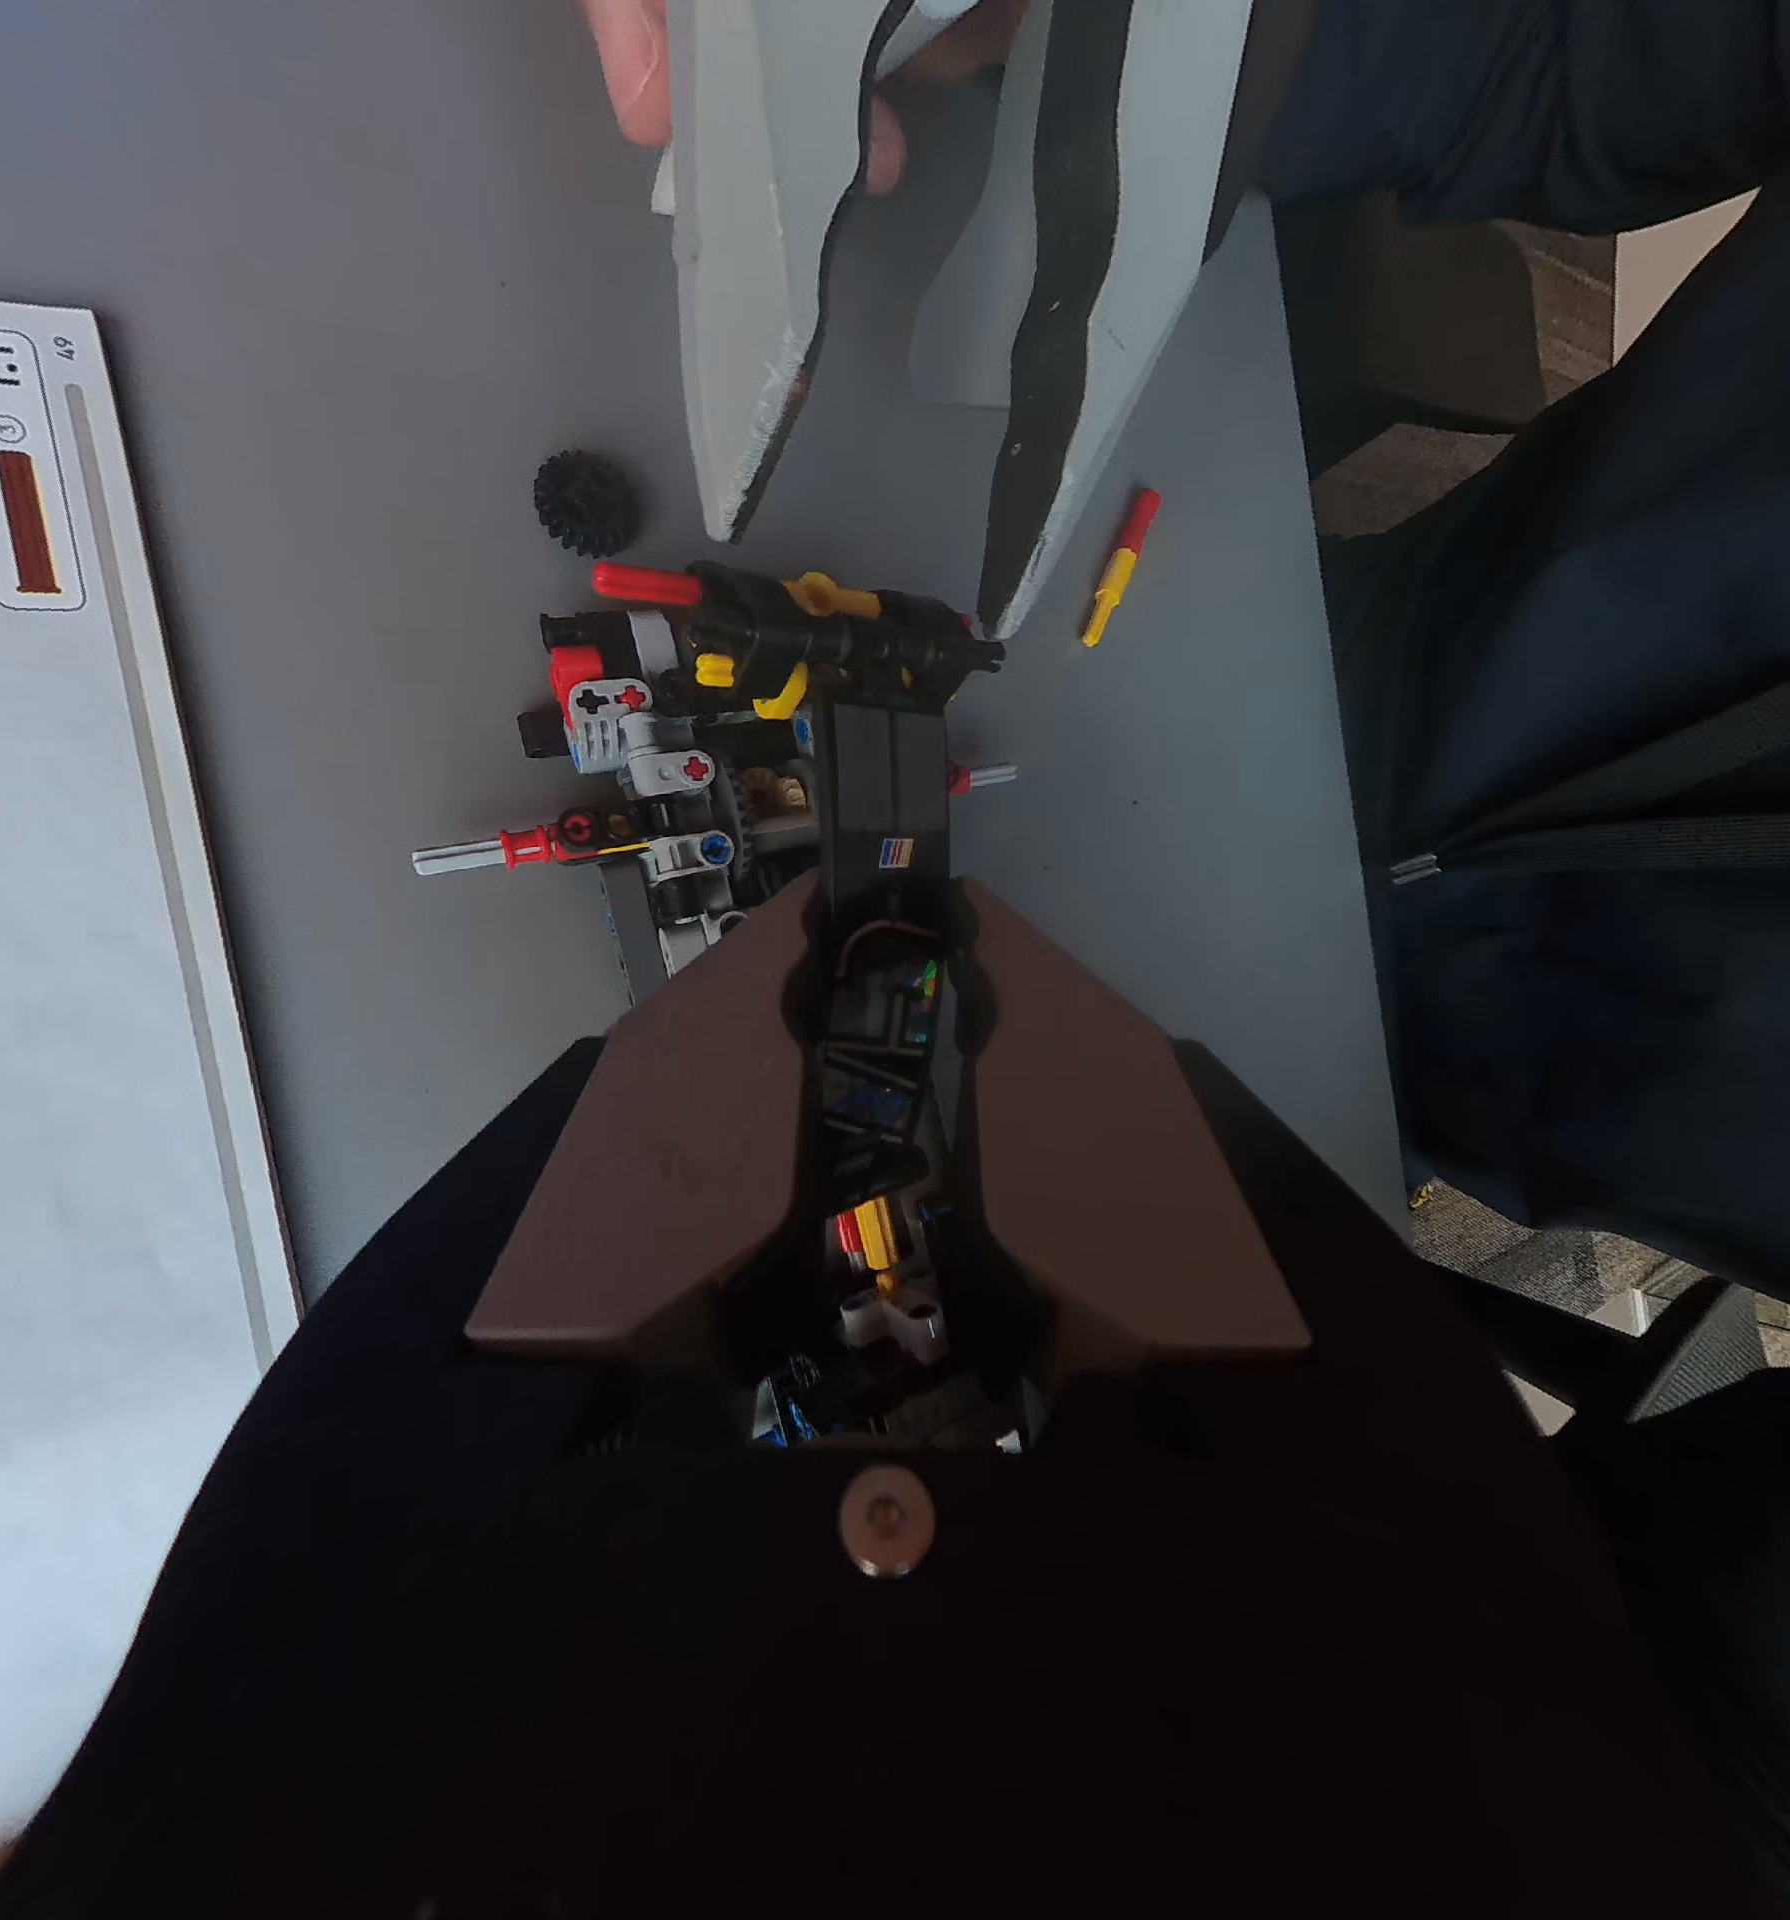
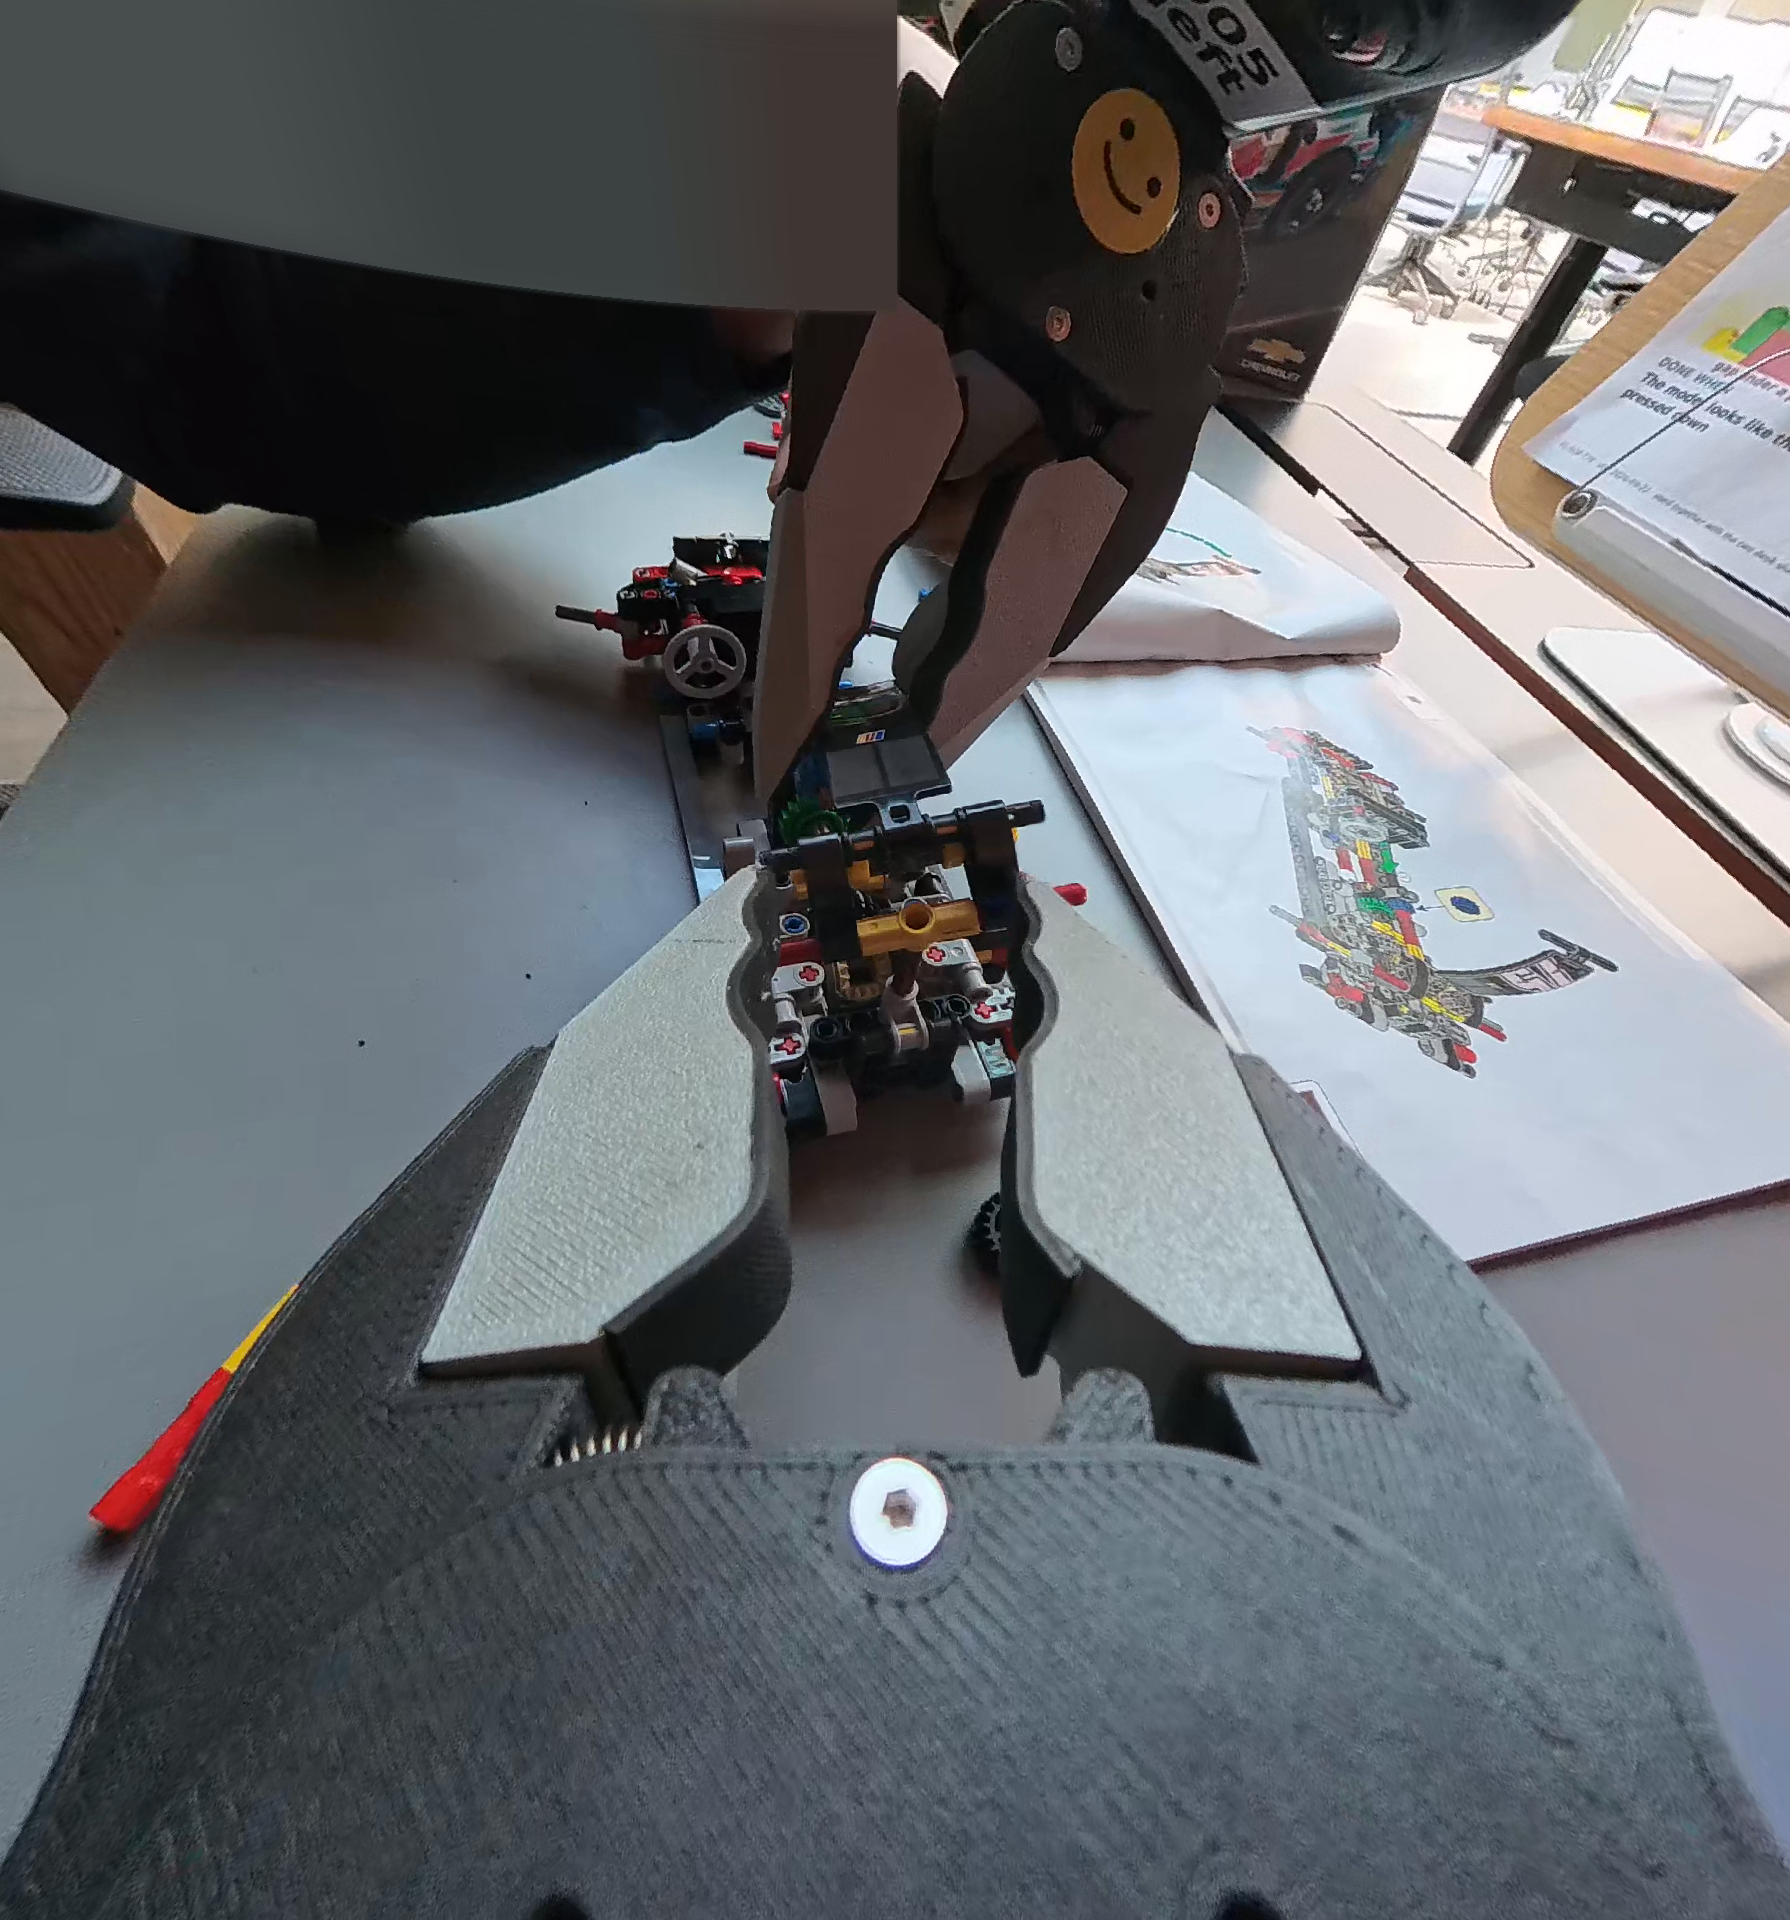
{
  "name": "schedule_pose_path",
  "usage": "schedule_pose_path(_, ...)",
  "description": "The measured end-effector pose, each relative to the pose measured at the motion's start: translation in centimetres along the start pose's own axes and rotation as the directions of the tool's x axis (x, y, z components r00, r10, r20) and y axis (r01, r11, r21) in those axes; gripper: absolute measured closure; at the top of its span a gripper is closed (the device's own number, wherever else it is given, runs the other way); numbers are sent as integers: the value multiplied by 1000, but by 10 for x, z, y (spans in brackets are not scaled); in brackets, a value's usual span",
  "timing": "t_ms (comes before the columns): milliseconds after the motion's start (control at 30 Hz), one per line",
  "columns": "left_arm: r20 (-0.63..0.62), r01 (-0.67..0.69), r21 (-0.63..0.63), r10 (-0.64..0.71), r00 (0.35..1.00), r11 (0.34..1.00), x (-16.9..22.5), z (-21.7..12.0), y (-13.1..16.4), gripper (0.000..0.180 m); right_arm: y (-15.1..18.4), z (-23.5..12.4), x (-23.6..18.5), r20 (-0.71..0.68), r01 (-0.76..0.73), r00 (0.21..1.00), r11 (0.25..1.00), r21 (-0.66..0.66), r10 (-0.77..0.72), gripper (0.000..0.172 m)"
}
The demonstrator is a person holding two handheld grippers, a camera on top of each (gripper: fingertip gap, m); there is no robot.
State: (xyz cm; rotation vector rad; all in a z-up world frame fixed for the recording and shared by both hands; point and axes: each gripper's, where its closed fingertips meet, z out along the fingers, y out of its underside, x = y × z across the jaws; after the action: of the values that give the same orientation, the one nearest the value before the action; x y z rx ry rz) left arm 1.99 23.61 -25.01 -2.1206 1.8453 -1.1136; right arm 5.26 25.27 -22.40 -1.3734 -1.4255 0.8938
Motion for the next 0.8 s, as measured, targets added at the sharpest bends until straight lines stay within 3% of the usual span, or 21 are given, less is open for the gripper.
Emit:
schedule_pose_path(267, -4, 9, 0, -9, 1000, 1000, -2, -1, 2, 163, -5, -7, 6, 7, -49, 999, 998, 42, 49, 144)
schedule_pose_path(800, 1, 17, -5, -17, 1000, 1000, -3, -1, 3, 164, 11, 0, 9, -5, -75, 997, 997, -34, 75, 156)
